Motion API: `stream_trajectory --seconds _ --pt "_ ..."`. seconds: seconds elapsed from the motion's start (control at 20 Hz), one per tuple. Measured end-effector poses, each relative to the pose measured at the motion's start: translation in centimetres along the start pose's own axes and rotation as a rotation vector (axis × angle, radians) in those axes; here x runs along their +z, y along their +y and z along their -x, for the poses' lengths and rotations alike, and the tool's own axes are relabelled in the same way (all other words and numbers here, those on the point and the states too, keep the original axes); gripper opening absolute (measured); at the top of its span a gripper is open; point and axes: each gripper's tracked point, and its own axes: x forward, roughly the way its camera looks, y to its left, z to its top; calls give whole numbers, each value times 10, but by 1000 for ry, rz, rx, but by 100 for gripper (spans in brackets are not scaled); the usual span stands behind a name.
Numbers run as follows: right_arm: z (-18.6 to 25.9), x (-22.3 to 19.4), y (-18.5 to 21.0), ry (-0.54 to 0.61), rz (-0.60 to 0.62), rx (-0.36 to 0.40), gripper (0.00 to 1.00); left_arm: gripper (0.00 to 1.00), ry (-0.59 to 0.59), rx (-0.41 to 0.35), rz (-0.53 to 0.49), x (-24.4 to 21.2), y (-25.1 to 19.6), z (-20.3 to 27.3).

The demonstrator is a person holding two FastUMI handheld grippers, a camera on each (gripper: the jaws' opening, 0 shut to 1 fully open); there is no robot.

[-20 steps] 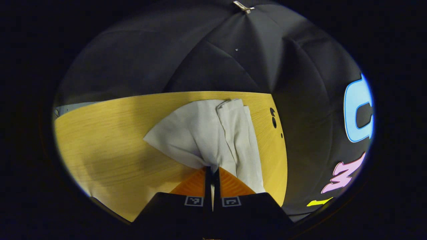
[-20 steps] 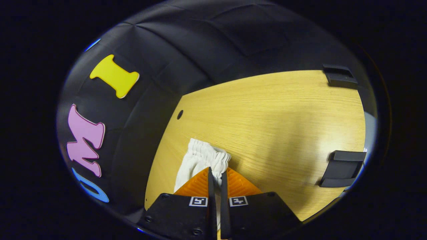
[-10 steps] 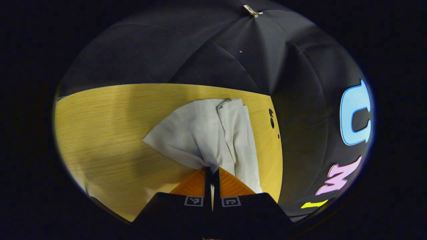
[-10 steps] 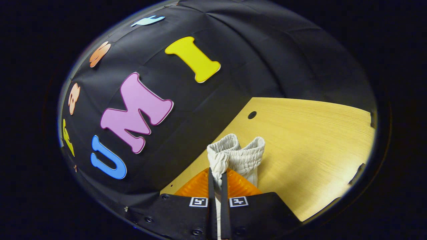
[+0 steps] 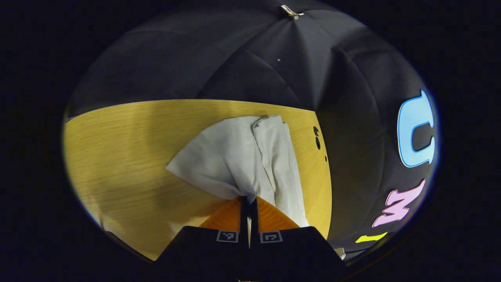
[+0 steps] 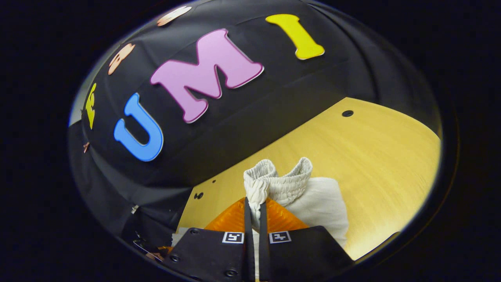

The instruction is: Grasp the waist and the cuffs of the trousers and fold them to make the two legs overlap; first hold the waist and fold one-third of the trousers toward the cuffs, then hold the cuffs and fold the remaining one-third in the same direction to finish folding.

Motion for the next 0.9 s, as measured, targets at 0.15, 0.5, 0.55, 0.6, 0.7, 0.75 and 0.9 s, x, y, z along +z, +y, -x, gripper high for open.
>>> stream_trajectory --seconds 0.15,0.5,0.55,0.6,0.7,0.75,0.9 --pt "-13 -56 11 92 99 17 9 6 -2 -11 -2 2 -1 -1" --pt "-49 -165 -8 370 284 -17 10 6 3 -9 -8 2 -6 -3" --pt "-49 -174 -7 409 283 0 13 6 4 -12 -6 2 -7 -4" --pt "-52 -172 -6 411 284 10 25 6 5 -18 -2 3 -8 -5" --pt "-46 -168 5 411 242 54 33 6 3 -34 15 4 -10 -6" --pt "-38 -165 17 417 195 104 41 6 0 -47 33 5 -10 -5" --pt "-11 -165 35 448 117 191 39 6 -4 -70 61 5 -10 -6"
